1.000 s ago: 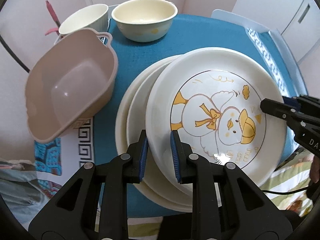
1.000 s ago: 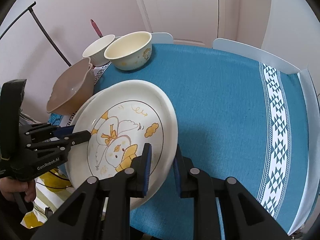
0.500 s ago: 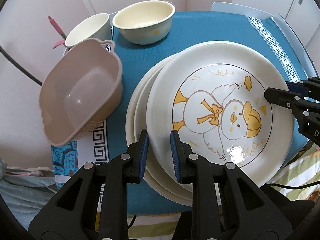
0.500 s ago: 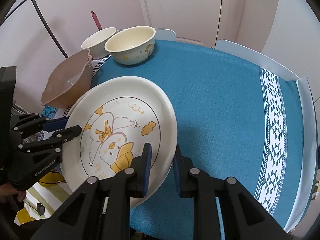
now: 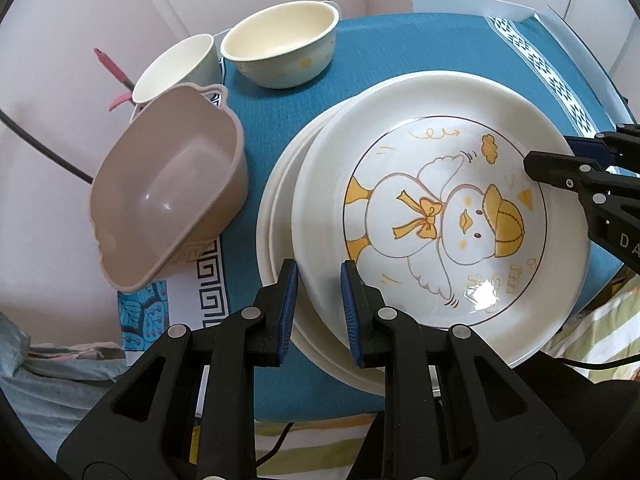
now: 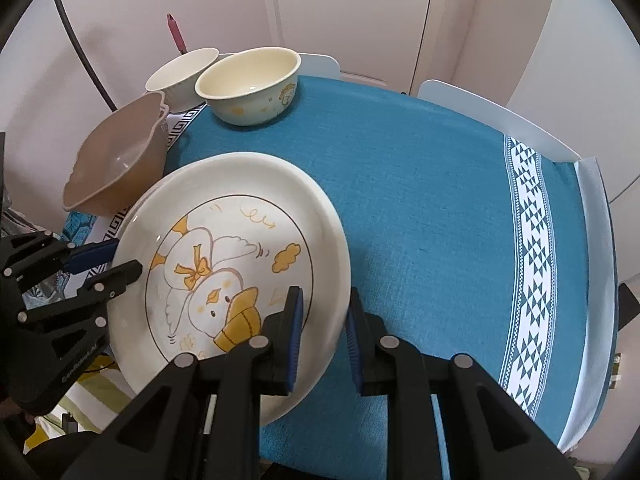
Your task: Organize plates and bowls
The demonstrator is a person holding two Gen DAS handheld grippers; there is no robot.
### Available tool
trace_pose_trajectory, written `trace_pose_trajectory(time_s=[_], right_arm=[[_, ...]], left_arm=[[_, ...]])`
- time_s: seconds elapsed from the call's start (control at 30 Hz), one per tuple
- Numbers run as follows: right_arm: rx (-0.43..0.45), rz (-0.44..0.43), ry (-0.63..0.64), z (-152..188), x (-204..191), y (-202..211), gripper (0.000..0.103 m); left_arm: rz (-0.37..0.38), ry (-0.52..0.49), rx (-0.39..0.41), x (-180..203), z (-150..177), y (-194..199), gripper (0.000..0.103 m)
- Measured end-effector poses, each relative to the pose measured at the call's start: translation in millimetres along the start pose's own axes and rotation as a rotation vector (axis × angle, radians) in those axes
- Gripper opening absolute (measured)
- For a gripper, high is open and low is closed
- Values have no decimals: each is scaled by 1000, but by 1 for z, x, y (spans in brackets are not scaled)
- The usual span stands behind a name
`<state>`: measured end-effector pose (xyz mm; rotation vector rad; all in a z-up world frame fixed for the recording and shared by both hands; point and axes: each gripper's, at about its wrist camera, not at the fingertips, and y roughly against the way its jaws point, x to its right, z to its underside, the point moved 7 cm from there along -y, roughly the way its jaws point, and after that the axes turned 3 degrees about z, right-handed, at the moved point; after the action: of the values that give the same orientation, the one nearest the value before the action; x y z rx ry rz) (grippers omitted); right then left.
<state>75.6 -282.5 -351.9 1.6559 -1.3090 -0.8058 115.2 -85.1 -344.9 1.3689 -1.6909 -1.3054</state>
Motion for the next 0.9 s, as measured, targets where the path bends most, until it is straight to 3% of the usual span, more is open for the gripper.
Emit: trace_pose_trajectory(time_s=[0.33, 0.67, 0.9], right_arm=[[-42, 0, 32, 2, -7, -5, 19], [-38, -50, 54, -3, -4, -1, 19], [112, -184, 45, -57, 3, 45, 19]], left_arm=[[-82, -12, -5, 0, 1, 5, 19], [-45, 74, -30, -7, -2, 8, 19], [-33, 251, 118, -43, -34, 67, 23]])
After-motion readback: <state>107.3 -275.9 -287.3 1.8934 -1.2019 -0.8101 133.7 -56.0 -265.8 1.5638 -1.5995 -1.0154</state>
